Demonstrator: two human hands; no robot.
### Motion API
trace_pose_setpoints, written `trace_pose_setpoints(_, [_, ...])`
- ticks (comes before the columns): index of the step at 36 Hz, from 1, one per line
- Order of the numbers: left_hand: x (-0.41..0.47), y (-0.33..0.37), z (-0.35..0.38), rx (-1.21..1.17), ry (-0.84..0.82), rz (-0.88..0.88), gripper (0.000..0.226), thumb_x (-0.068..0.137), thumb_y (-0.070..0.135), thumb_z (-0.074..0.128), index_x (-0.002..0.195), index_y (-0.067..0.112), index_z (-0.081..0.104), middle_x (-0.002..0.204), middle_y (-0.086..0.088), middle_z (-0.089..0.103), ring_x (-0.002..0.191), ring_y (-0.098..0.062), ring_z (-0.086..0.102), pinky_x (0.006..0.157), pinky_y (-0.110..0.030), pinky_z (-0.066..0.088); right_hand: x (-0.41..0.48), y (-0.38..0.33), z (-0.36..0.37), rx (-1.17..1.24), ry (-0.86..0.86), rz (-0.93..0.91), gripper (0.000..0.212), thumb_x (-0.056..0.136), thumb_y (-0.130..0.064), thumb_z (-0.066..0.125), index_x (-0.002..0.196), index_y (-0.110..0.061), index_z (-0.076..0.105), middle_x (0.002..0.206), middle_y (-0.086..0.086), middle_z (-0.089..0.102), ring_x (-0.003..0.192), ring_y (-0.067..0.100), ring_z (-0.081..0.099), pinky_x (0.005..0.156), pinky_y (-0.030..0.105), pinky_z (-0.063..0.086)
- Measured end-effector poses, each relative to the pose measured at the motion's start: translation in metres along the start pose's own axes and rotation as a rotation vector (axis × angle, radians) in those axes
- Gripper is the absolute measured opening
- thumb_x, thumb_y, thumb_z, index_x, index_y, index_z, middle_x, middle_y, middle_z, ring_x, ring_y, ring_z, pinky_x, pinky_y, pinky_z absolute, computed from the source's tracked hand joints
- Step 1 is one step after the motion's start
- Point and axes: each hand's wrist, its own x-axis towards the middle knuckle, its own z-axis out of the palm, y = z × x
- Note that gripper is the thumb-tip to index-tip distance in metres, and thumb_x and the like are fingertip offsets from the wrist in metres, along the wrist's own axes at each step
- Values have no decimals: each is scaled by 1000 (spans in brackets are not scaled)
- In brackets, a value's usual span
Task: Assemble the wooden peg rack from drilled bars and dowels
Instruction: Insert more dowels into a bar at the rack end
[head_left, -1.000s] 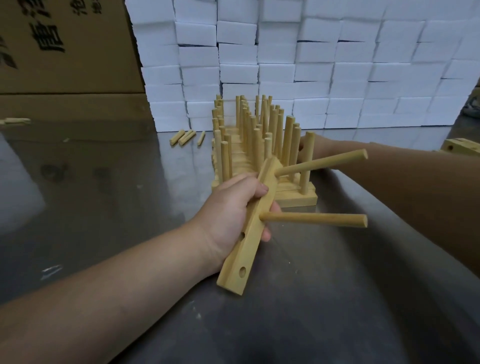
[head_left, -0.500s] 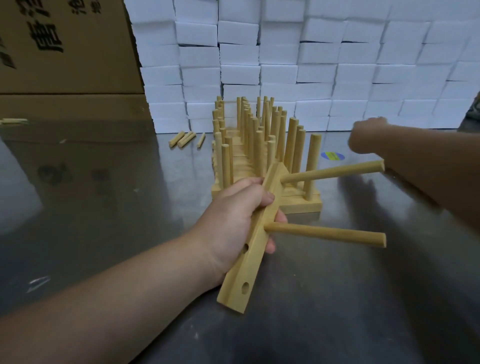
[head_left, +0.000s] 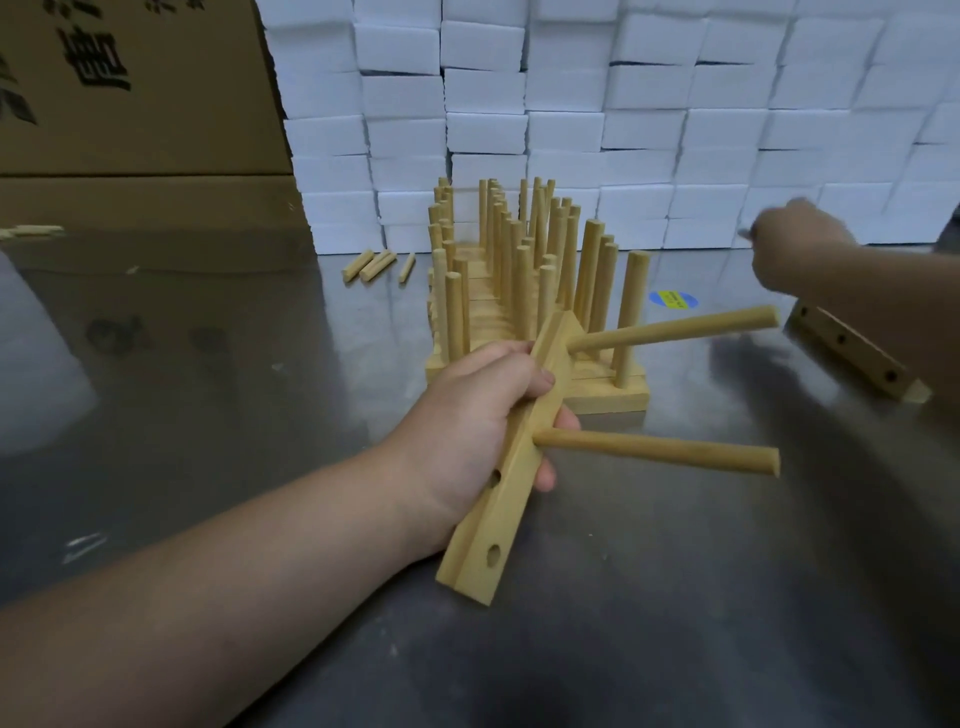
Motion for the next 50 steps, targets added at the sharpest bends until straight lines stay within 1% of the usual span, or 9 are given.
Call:
trace_pose_setpoints(5, [-2, 4, 4, -46, 34, -10, 21, 93, 12, 45, 110, 12, 56, 60, -2, 64, 40, -14, 51, 44, -21, 43, -25, 8, -34, 369, 388, -32, 36, 99, -28, 36, 129, -16, 51, 117, 25, 47, 96, 45, 52, 79, 42, 42])
trace_pose_setpoints(12, [-5, 7, 8, -111, 58, -24, 22, 94, 15, 47, 115, 13, 54, 63, 0, 67, 39, -12, 51, 41, -18, 43, -116, 10, -110, 969, 547, -65, 40, 84, -62, 43, 117, -43, 56, 66, -26, 60, 51, -9, 50, 49, 15, 42])
trace_pose_setpoints(16, [-6, 8, 8, -97, 64, -17, 14, 95, 17, 47, 102, 17, 59, 65, 1, 68, 40, -11, 52, 41, -17, 45, -212, -15, -142, 970, 396, -391, 9, 75, -43, 53, 81, -38, 56, 68, -27, 63, 53, -3, 55, 47, 15, 40])
trace_pose_setpoints(21, [-8, 9, 9, -102, 71, 16, 15, 95, 14, 47, 96, 10, 62, 66, 0, 67, 56, -15, 58, 52, -23, 49, -289, -72, -124, 876, 32, -698, 29, 76, -42, 57, 105, -47, 52, 93, -24, 62, 66, 0, 58, 54, 13, 43])
trace_pose_setpoints(24, [-9, 9, 9, -114, 58, 7, 15, 96, 15, 46, 93, 12, 60, 63, 1, 67, 47, -14, 54, 47, -21, 46, -291, -76, -105, 827, -20, -666, 36, 76, -38, 56, 110, -50, 54, 98, -30, 59, 74, 1, 57, 60, 22, 46])
trace_pose_setpoints(27, [-7, 7, 8, -69, 75, 6, 14, 96, 16, 46, 95, 16, 60, 62, 2, 67, 39, -11, 51, 42, -18, 44, -296, -72, -90, 688, -29, -642, 25, 76, -34, 55, 92, -30, 74, 67, -13, 64, 69, 6, 54, 54, 20, 40])
trace_pose_setpoints(33, [-6, 7, 7, -70, 69, 17, 16, 96, 15, 45, 98, 12, 61, 60, 1, 64, 40, -12, 50, 41, -19, 42, -293, -73, -83, 752, -44, -615, 23, 81, -34, 49, 95, -27, 66, 88, -16, 64, 81, 9, 58, 61, 31, 49])
trace_pose_setpoints(36, [-8, 7, 9, -66, 80, 23, 16, 96, 14, 45, 99, 12, 61, 59, 1, 64, 39, -12, 49, 40, -19, 42, -293, -73, -81, 776, -58, -624, 24, 80, -36, 49, 95, -28, 66, 58, -25, 53, 72, 1, 52, 57, 19, 42])
trace_pose_setpoints(50, [-13, 16, 15, -62, 100, 40, 17, 96, 14, 44, 93, 15, 61, 57, 1, 63, 40, -12, 49, 41, -19, 43, -300, -72, -85, 705, 57, -685, 18, 79, -27, 58, 89, -18, 69, 58, -17, 48, 59, 9, 48, 51, 22, 38])
